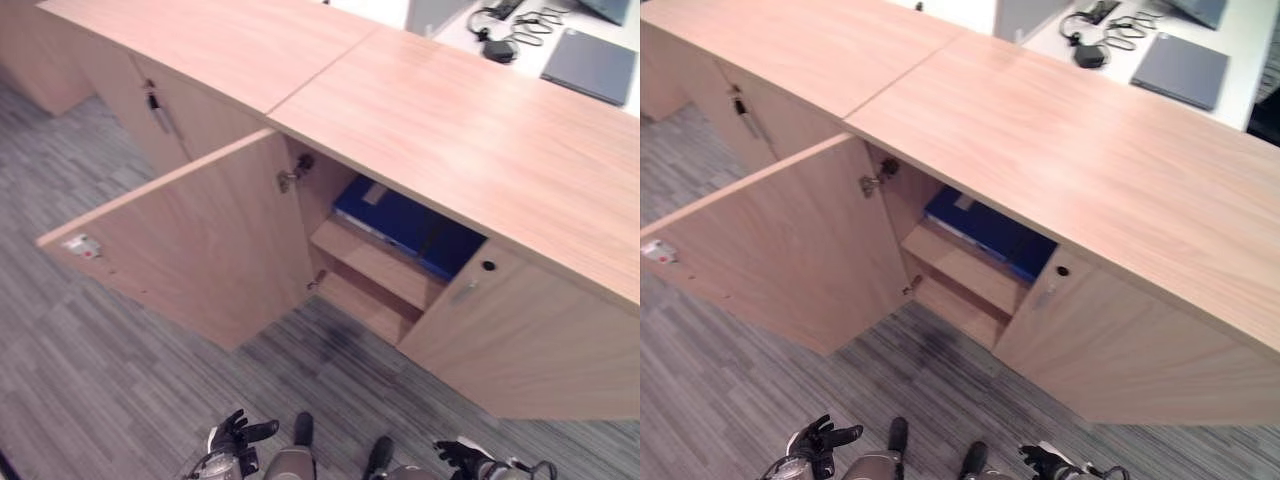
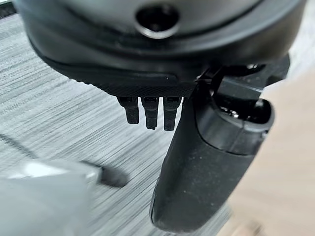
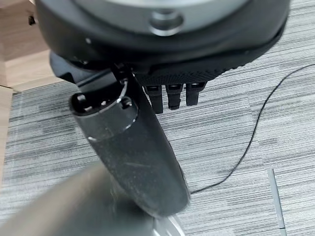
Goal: Put the empty folder in the office cabinet
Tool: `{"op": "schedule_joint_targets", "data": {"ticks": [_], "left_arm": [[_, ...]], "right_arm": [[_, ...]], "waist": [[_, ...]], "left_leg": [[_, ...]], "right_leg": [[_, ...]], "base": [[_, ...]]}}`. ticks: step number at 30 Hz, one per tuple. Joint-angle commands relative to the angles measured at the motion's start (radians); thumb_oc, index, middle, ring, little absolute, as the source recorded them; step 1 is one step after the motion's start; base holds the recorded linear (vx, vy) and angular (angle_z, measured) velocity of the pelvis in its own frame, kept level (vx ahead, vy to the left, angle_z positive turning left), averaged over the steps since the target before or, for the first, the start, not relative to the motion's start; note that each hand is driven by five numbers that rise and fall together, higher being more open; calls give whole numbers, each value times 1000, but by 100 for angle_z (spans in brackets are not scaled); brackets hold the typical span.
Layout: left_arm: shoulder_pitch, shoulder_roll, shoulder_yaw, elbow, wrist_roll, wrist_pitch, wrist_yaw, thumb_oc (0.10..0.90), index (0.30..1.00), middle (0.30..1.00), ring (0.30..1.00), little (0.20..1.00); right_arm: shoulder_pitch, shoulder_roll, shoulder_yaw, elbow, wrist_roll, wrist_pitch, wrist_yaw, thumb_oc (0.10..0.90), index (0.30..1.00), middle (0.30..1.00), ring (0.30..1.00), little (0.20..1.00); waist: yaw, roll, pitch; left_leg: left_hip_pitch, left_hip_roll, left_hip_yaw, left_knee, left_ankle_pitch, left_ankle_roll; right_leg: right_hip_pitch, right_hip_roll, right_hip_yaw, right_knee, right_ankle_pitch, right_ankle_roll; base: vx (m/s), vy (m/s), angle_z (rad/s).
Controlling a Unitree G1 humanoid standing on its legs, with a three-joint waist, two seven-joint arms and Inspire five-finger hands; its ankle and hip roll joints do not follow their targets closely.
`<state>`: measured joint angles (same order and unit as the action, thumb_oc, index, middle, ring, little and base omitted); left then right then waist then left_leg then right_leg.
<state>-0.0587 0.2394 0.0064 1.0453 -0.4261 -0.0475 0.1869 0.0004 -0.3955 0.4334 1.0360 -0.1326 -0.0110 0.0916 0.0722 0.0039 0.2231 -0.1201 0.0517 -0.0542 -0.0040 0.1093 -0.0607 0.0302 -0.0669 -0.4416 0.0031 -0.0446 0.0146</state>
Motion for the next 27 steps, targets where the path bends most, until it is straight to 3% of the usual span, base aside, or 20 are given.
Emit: {"op": "schedule_joint_targets", "data": {"ticks": [1, 6, 8, 11, 15, 17, 20, 21, 22, 23, 25, 27], "left_arm": [[-19, 122, 53, -44, 29, -51, 24, 800, 900, 900, 900, 900], [-21, 210, 89, -80, 40, -52, 22, 800, 900, 900, 900, 900], [-34, 258, 87, -79, 58, -50, 6, 800, 900, 900, 900, 900], [-45, 286, 85, -116, 73, -53, 6, 800, 900, 900, 900, 900], [-45, 296, 87, -168, 94, -51, -1, 800, 900, 900, 900, 900], [-62, 323, 76, -159, 139, -49, -6, 800, 900, 900, 900, 900], [-64, 370, 86, -234, 193, -43, -12, 800, 900, 900, 900, 900], [-63, 370, 86, -235, 193, -42, -12, 800, 900, 900, 900, 900], [-86, 408, 86, -254, 223, -41, -13, 800, 900, 900, 900, 900], [-98, 423, 87, -256, 240, -36, -12, 800, 900, 900, 900, 900], [-124, 457, 95, -290, 254, -27, -3, 800, 900, 900, 900, 900], [-150, 490, 106, -319, 254, -20, -3, 800, 900, 900, 900, 900]], "right_arm": [[27, -10, -79, -4, 105, -12, -30, 800, 900, 900, 900, 900], [31, -33, -124, 24, 101, -8, -31, 800, 900, 900, 900, 900], [31, -55, -145, 23, 90, -3, -27, 800, 900, 900, 900, 900], [39, -71, -175, 29, 91, 0, -27, 800, 900, 900, 900, 900], [57, -79, -202, 15, 78, 9, -18, 800, 900, 900, 900, 900], [77, -66, -238, 21, 80, 19, -12, 800, 900, 900, 900, 900], [80, -48, -256, 3, 92, 22, -5, 800, 900, 900, 900, 900], [80, -47, -256, 3, 92, 22, -5, 800, 900, 900, 900, 900], [70, -38, -254, -14, 92, 21, -5, 800, 900, 900, 900, 900], [68, -32, -253, -28, 95, 22, -4, 800, 900, 900, 900, 900], [46, -23, -241, -33, 104, 24, -1, 800, 900, 900, 900, 900], [32, -11, -220, -28, 103, 28, 4, 800, 900, 900, 900, 900]], "waist": [[-3, -31, -66], [-12, -2, -71], [-23, 12, -73], [-27, 27, -68], [-41, 47, -75], [-52, 41, -80], [-51, 26, -83], [-49, 24, -83], [-53, 15, -77], [-51, 9, -74], [-38, 4, -55], [-18, 20, -49]], "left_leg": [[73, 129, 38, 0, -19, -49], [73, 179, 9, -19, 35, -79], [63, 202, -7, -28, 59, -91], [53, 200, -19, -53, 44, -93], [46, 162, -19, -32, -30, -80], [53, 88, 7, 28, -119, -46], [49, 20, 42, 60, -183, -2], [48, 18, 45, 61, -185, -1], [44, -19, 76, 75, -209, 22], [42, -33, 95, 79, -216, 35], [38, -47, 144, 91, -231, 54], [50, -32, 182, 87, -255, 57]], "right_leg": [[-39, -17, 64, 32, -74, 17], [-30, -39, 67, 51, -79, 28], [-31, -69, 73, 57, -69, 43], [-24, -101, 83, 58, -57, 67], [-15, -142, 99, 41, -22, 97], [-9, -216, 138, 33, 39, 133], [-42, -279, 172, 14, 108, 165], [-44, -281, 175, 13, 110, 166], [-78, -315, 195, 0, 176, 187], [-92, -325, 203, -6, 197, 193], [-117, -348, 143, -6, 239, 194], [-94, -337, 24, 8, 185, 188]], "base": [[41, 120, 42], [37, 159, 11], [32, 327, 7], [35, 315, 15], [52, 334, 21], [125, 613, 4], [47, 400, -28], [-30, 413, -45], [-48, 344, -50], [-77, 429, -54], [-65, 263, -73], [-59, 197, -75]]}}
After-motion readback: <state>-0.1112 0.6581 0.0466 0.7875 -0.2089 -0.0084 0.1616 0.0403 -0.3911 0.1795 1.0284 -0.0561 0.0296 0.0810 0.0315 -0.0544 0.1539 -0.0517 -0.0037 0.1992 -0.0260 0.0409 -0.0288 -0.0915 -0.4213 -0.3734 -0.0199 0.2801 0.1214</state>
